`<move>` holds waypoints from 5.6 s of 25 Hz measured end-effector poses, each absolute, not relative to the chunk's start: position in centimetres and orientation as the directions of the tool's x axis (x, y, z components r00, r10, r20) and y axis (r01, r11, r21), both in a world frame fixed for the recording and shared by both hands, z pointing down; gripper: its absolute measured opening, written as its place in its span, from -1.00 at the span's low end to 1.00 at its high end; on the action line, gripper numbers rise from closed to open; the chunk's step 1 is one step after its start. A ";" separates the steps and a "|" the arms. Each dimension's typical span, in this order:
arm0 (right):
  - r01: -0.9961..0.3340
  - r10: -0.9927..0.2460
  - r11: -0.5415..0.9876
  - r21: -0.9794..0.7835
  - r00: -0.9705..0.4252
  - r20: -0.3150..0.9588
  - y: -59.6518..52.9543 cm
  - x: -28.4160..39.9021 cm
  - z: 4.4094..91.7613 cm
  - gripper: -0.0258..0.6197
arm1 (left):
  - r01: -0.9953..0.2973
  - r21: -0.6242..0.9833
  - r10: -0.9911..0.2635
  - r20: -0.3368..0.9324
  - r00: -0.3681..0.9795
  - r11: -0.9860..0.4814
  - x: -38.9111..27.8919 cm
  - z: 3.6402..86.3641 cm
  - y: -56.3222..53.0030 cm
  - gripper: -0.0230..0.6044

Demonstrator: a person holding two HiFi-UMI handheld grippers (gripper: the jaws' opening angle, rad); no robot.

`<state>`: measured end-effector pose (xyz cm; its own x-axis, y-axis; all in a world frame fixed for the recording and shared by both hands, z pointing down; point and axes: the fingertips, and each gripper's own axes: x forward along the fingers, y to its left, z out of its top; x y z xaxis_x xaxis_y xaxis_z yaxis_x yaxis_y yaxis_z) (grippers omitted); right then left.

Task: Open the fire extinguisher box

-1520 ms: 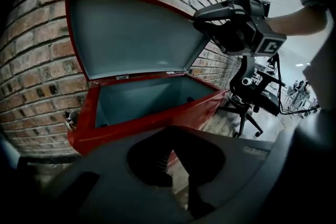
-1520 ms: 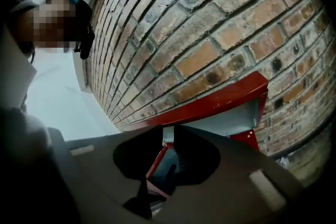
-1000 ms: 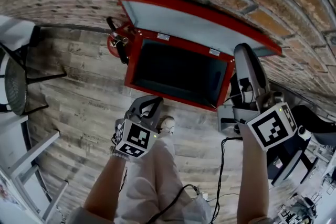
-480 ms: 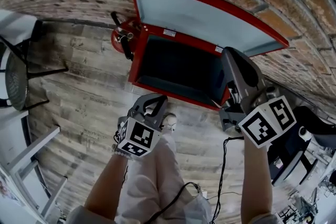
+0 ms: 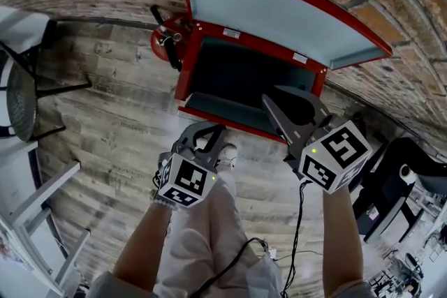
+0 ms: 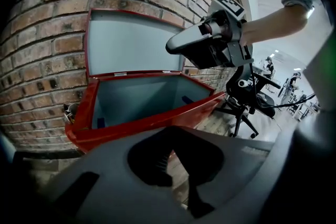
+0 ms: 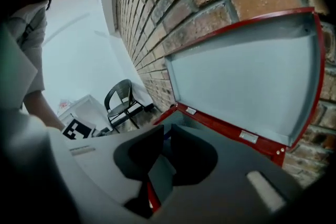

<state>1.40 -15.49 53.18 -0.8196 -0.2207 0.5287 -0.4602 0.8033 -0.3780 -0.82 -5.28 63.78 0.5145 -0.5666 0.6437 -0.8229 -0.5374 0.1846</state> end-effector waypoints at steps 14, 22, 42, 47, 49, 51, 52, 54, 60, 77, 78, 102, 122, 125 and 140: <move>-0.266 0.121 0.850 -0.455 -0.741 0.660 -7.8 0.0 59.3 -0.53 | -0.826 0.195 -0.575 0.634 0.517 -0.529 -1.6 63.9 -4.3 -0.93; -0.132 0.320 0.853 -0.504 -0.631 0.707 -4.4 0.6 61.6 -0.52 | -0.821 0.200 -0.569 0.633 0.525 -0.535 -1.7 64.1 -3.2 -0.93; -0.026 0.393 0.883 -0.468 -0.502 0.771 2.0 1.3 64.7 -0.72 | -0.771 0.184 -0.494 0.672 0.552 -0.610 -2.4 64.4 2.8 -0.93; -0.032 0.394 0.885 -0.464 -0.479 0.784 4.6 1.3 66.1 -0.72 | -0.774 0.167 -0.490 0.688 0.536 -0.611 -4.1 64.1 4.3 -0.93; -0.034 0.396 0.885 -0.464 -0.468 0.790 5.4 1.4 66.7 -0.73 | -0.778 0.160 -0.499 0.686 0.530 -0.607 -4.4 63.8 4.5 -0.93; -0.033 0.404 0.883 -0.469 -0.455 0.793 6.2 1.4 67.4 -0.73 | -0.775 0.145 -0.502 0.686 0.527 -0.616 -4.6 63.6 4.6 -0.93; -0.029 0.408 0.883 -0.469 -0.448 0.796 6.5 1.4 67.7 -0.73 | -0.773 0.139 -0.504 0.685 0.527 -0.619 -4.6 63.5 4.6 -0.93; -0.019 0.416 0.883 -0.469 -0.431 0.801 7.4 1.5 68.6 -0.74 | -0.775 0.135 -0.512 0.679 0.526 -0.617 -4.7 63.3 4.6 -0.93; -0.016 0.441 0.874 -0.485 -0.392 0.808 10.1 1.8 71.8 -0.76 | -0.780 0.127 -0.528 0.669 0.524 -0.613 -4.9 63.3 4.7 -0.93; -0.098 0.458 0.850 -0.517 -0.346 0.819 13.8 2.1 83.0 -0.77 | -0.804 0.173 -0.557 0.638 0.532 -0.569 -4.4 67.0 3.4 -0.93; -0.101 0.452 0.854 -0.510 -0.340 0.825 13.8 2.2 83.7 -0.77 | -0.802 0.172 -0.555 0.639 0.533 -0.572 -4.4 67.2 3.3 -0.93; -0.154 0.165 0.967 -0.204 -0.233 0.958 6.6 2.0 99.7 -0.83 | -0.763 0.146 -0.525 0.644 0.557 -0.629 -3.5 73.5 -1.2 -0.93; -0.503 -0.090 0.854 -0.133 -0.394 0.914 0.6 4.4 83.2 -0.90 | -0.762 0.084 -0.585 0.589 0.558 -0.642 -3.4 63.5 -2.3 -0.93; -0.560 -0.136 0.816 -0.146 -0.430 0.893 0.3 4.9 78.8 -0.90 | -0.765 0.075 -0.597 0.579 0.555 -0.639 -3.3 60.7 -2.1 -0.93; -0.701 -0.388 0.701 -0.129 -0.527 0.756 -1.0 7.3 57.2 -0.90 | -0.734 0.019 -0.609 0.544 0.577 -0.679 -1.3 45.9 -0.3 -0.93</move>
